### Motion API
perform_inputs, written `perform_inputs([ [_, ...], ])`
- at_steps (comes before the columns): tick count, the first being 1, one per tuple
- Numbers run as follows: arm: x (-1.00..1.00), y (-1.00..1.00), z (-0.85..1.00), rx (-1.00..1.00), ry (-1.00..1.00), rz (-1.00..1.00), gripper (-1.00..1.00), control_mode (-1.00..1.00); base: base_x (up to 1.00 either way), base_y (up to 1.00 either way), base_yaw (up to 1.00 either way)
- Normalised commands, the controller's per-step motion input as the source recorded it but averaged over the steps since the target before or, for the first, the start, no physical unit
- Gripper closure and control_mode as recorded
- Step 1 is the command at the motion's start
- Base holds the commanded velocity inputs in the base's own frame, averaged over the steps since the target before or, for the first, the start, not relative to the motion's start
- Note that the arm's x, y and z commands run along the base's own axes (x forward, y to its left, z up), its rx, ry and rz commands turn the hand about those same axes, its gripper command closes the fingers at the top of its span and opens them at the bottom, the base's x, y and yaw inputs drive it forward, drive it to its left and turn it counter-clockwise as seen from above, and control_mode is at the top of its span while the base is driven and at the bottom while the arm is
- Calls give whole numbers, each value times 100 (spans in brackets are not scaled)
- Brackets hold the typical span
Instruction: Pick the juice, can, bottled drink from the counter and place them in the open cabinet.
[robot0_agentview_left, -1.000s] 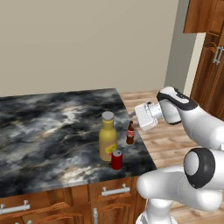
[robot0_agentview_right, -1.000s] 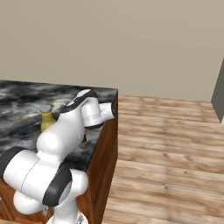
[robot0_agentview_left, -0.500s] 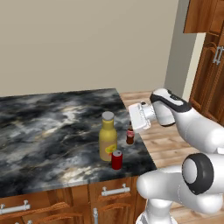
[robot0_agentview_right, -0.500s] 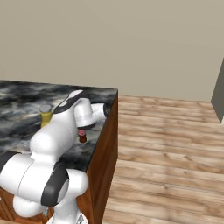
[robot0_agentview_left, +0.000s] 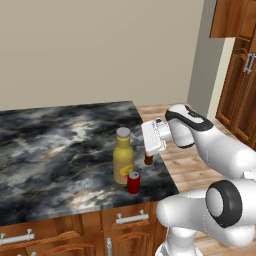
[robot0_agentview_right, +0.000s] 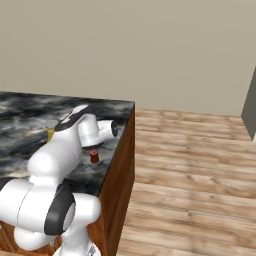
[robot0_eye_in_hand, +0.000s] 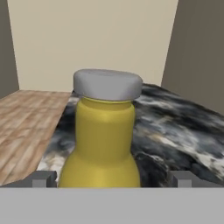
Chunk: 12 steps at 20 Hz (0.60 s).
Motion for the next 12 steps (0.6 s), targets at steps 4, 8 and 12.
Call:
perform_inputs([
  [4,-8,6,-8,0,0,0,-100,-100,0,0,0],
  [8,-3,1,0,0,0,0,-100,-100,0,0,0],
  [12,-1,8,0,0,0,0,-100,-100,0,0,0],
])
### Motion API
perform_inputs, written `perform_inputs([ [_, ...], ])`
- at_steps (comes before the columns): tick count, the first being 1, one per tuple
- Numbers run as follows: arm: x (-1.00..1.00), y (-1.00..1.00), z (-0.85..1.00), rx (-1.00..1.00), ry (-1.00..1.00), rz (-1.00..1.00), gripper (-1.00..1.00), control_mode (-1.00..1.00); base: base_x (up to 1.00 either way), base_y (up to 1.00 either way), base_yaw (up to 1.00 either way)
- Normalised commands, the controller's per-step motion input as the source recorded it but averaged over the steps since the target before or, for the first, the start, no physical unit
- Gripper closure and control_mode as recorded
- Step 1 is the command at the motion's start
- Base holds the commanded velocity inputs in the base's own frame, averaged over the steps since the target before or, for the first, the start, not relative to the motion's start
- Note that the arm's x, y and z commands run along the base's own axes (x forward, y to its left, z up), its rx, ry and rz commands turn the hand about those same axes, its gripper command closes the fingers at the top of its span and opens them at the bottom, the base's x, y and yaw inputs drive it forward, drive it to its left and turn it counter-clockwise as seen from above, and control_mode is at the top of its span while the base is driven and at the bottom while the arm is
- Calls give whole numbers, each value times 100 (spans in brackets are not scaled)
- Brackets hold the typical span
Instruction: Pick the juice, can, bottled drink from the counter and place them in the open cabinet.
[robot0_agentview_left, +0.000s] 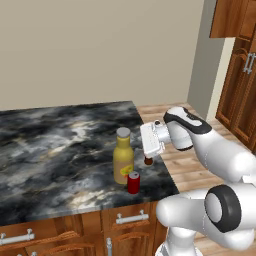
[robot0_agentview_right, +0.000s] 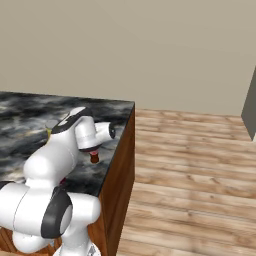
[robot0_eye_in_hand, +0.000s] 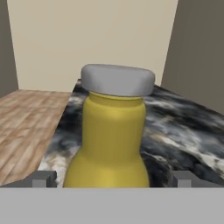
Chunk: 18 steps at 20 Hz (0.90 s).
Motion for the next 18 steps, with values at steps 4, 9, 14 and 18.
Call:
perform_inputs([
  [4,0,10,0,0,0,0,-100,-100,0,0,0],
  [9,0,17,0,0,0,0,-100,-100,0,0,0],
  [14,0,22,0,0,0,0,-100,-100,0,0,0],
  [18,0,23,0,0,0,0,-100,-100,0,0,0],
])
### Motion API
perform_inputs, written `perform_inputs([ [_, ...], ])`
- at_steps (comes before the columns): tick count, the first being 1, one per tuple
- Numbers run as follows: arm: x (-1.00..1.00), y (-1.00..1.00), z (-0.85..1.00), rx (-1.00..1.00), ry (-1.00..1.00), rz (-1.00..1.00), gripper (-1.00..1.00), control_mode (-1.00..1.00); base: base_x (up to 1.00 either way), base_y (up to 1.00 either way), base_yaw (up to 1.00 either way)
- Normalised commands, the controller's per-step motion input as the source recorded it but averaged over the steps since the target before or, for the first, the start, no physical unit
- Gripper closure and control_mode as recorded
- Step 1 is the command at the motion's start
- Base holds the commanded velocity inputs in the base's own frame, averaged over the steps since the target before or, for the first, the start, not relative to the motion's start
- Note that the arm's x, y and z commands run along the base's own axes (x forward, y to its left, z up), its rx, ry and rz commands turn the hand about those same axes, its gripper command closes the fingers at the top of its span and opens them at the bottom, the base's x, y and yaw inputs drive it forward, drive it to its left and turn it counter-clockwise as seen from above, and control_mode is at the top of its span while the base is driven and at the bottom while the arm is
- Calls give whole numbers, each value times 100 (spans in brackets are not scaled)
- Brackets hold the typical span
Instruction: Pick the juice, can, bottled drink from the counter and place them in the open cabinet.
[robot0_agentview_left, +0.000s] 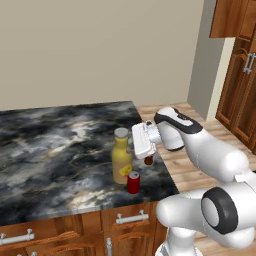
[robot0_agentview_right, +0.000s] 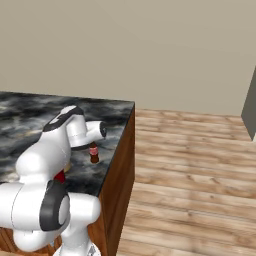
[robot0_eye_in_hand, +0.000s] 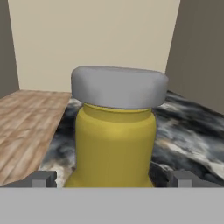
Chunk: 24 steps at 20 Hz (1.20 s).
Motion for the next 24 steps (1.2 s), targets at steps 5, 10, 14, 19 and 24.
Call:
perform_inputs([
  [5,0,19,0,0,0,0,-100,-100,0,0,0],
  [10,0,8,0,0,0,0,-100,-100,0,0,0],
  [14,3,0,0,0,0,-6,-100,-100,0,0,0],
  [19,1,0,0,0,0,-12,-100,-100,0,0,0],
  [24,0,0,0,0,0,-13,-100,-100,0,0,0],
])
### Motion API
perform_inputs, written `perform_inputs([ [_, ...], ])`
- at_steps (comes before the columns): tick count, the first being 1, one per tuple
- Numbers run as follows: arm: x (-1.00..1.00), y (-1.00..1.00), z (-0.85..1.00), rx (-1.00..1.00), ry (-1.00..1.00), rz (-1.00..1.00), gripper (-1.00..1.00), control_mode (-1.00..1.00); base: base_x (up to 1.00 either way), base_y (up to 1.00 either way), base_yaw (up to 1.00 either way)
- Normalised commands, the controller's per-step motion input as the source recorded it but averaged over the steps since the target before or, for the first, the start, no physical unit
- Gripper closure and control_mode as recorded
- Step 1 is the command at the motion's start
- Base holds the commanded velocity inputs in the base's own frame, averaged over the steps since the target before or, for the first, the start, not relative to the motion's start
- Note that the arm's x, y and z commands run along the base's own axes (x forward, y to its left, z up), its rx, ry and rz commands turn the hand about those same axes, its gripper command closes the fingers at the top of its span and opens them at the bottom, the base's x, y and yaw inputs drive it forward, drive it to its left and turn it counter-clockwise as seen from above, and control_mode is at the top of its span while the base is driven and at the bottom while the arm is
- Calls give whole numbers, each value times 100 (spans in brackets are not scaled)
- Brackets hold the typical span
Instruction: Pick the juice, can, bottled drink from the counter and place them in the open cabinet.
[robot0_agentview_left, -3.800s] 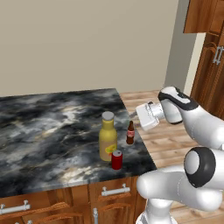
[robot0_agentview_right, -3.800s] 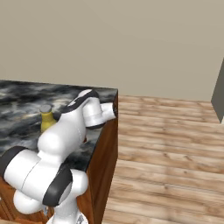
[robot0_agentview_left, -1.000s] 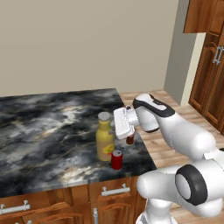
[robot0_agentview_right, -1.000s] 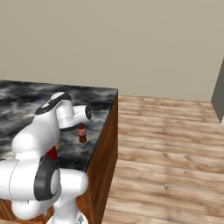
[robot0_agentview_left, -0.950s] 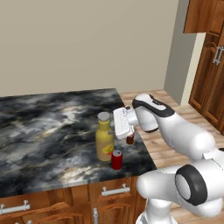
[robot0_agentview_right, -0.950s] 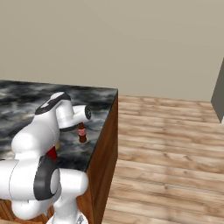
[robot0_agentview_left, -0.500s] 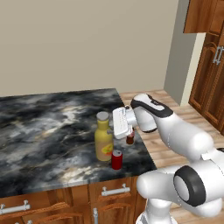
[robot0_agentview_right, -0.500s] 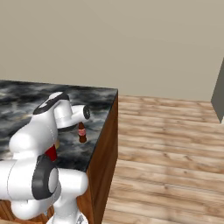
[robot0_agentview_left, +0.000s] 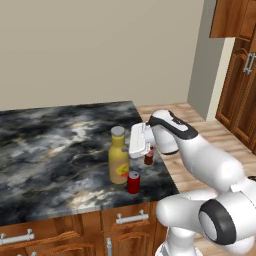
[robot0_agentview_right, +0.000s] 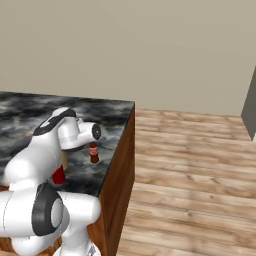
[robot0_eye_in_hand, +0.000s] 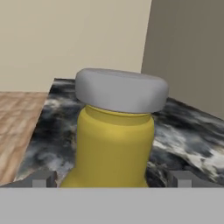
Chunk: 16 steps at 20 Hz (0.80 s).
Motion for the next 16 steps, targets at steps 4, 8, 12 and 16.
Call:
perform_inputs([
  [4,0,0,0,0,0,-9,-100,-100,0,0,0],
  [8,0,9,1,2,0,-2,-100,-100,0,0,0],
  [12,0,11,1,2,1,0,-100,-100,0,0,0],
  [16,0,0,0,0,0,0,-100,-100,0,0,0],
])
